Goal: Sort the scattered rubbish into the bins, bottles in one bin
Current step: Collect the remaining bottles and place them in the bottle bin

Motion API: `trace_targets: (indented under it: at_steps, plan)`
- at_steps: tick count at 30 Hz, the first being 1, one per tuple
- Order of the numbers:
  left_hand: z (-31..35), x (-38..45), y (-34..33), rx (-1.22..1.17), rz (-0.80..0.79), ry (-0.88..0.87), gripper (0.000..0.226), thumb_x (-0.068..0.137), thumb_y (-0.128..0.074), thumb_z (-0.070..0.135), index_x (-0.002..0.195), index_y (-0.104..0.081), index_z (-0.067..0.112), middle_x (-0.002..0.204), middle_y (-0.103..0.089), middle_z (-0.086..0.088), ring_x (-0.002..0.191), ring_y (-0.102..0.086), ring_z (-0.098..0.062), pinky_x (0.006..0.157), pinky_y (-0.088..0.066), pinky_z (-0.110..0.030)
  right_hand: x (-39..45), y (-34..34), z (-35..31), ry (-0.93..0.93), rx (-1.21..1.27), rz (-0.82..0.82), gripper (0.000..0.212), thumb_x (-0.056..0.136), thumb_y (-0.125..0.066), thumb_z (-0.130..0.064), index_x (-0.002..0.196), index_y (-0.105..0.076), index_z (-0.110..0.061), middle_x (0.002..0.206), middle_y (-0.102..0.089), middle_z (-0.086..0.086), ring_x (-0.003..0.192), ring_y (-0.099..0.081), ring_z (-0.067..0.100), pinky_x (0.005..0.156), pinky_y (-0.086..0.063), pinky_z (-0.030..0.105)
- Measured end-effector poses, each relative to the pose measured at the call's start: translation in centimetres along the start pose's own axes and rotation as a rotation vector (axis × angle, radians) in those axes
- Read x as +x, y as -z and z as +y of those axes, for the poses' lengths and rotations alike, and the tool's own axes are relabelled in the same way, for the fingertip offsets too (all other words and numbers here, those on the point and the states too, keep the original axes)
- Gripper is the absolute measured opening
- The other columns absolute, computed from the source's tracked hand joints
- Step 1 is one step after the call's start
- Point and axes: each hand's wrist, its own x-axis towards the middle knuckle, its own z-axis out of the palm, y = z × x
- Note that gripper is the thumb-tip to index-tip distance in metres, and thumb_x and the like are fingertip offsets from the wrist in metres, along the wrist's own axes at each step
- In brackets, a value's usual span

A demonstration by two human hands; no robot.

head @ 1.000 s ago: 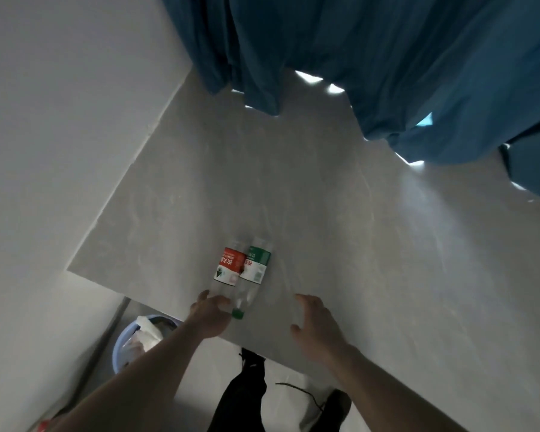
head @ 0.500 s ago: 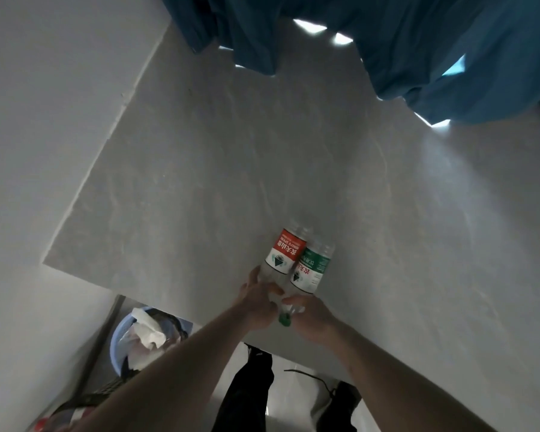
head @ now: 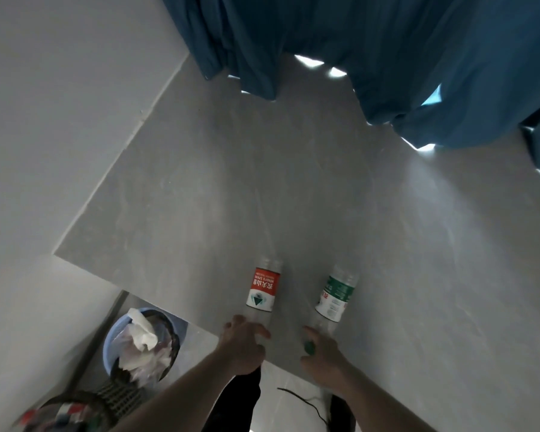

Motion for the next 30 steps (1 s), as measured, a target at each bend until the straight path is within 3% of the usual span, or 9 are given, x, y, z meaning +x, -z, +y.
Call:
trace_targets:
  at_steps: [3,6,8,11,15,19,25,28,30]
  plan:
    - [-0.3,-2.3,-2.4,-0.082,0.055,-0.034,0.036,0.087,-0.058,0.01,0.089,-0.064,0.045,0.127,-0.038,0.007,0.127,-0.05,-0.026,0.113,-0.043,-0.035,-0.9,1.1,3.0,-0.004,-0.061,0.0,0.075,0.089,-0.052,-0.005,0.157,-0.029,-0.029,0.151,-0.019,0.019,0.137,-0.043,0.029,0.108,-0.038,0.022]
    - [0.4,-4.5,-4.9,-0.149,0.185,-0.045,0.032,0.091,-0.058,0.011,0.092,-0.069,0.041,0.123,-0.041,0.007,0.112,-0.059,-0.017,0.105,-0.047,-0.023,-1.6,1.7,5.9,0.015,-0.128,0.029,0.069,0.093,-0.05,-0.014,0.157,-0.029,-0.029,0.153,-0.025,0.018,0.14,-0.039,0.031,0.116,-0.033,0.028]
    - [1.2,-6.3,-6.5,-0.14,0.252,-0.057,0.032,0.092,-0.058,0.015,0.099,-0.068,0.044,0.12,-0.043,0.005,0.099,-0.058,-0.01,0.097,-0.047,-0.018,-2.9,2.4,8.0,-0.016,-0.131,0.046,0.066,0.091,-0.052,-0.026,0.154,-0.033,-0.034,0.148,-0.034,0.018,0.134,-0.047,0.031,0.112,-0.04,0.03]
    - [2.9,-9.5,-8.8,-0.209,0.328,-0.061,0.038,0.09,-0.059,0.014,0.092,-0.064,0.051,0.118,-0.05,0.004,0.096,-0.064,-0.012,0.094,-0.052,-0.026,-6.9,4.7,10.8,0.02,-0.17,0.059,0.057,0.09,-0.056,-0.029,0.145,-0.04,-0.033,0.132,-0.045,0.015,0.115,-0.055,0.029,0.096,-0.047,0.027]
    - [5.3,-14.8,-11.9,-0.338,0.437,-0.03,0.042,0.092,-0.052,0.013,0.087,-0.07,0.052,0.114,-0.066,0.003,0.098,-0.067,-0.014,0.085,-0.053,-0.024,-14.9,8.6,13.5,0.096,-0.198,0.119,0.036,0.088,-0.062,-0.032,0.118,-0.043,-0.036,0.113,-0.04,0.007,0.09,-0.056,0.022,0.078,-0.044,0.024]
    - [7.7,-21.7,-13.5,-0.469,0.514,-0.047,0.042,0.096,-0.051,0.007,0.086,-0.074,0.041,0.105,-0.069,0.009,0.077,-0.063,-0.009,0.065,-0.046,-0.014,-21.7,10.9,14.9,0.167,-0.22,0.165,0.043,0.079,-0.059,-0.043,0.116,-0.042,-0.031,0.113,-0.052,0.011,0.083,-0.06,0.022,0.071,-0.047,0.029]
    - [7.2,-31.6,-15.0,-0.522,0.705,-0.154,0.037,0.097,-0.054,0.003,0.09,-0.075,0.033,0.115,-0.052,0.02,0.098,-0.062,-0.008,0.08,-0.044,-0.019,-29.6,10.7,13.6,0.368,-0.299,0.216,0.029,0.092,-0.056,-0.023,0.117,-0.042,-0.025,0.106,-0.062,0.007,0.073,-0.059,0.015,0.058,-0.046,0.024]
    - [4.4,-34.2,-14.7,-0.487,0.783,-0.177,0.039,0.097,-0.054,0.007,0.09,-0.075,0.039,0.141,-0.052,0.009,0.126,-0.057,-0.015,0.1,-0.048,-0.028,-31.7,9.0,11.3,0.443,-0.343,0.202,0.031,0.096,-0.052,-0.018,0.123,-0.042,-0.029,0.107,-0.06,0.003,0.077,-0.061,0.014,0.058,-0.046,0.023]
    - [2.4,-36.0,-14.4,-0.503,0.844,-0.176,0.041,0.097,-0.055,0.008,0.088,-0.072,0.044,0.151,-0.049,0.0,0.134,-0.053,-0.018,0.106,-0.047,-0.032,-32.7,7.4,9.4,0.488,-0.379,0.191,0.031,0.096,-0.05,-0.02,0.124,-0.042,-0.032,0.104,-0.062,0.004,0.077,-0.063,0.018,0.059,-0.047,0.027]
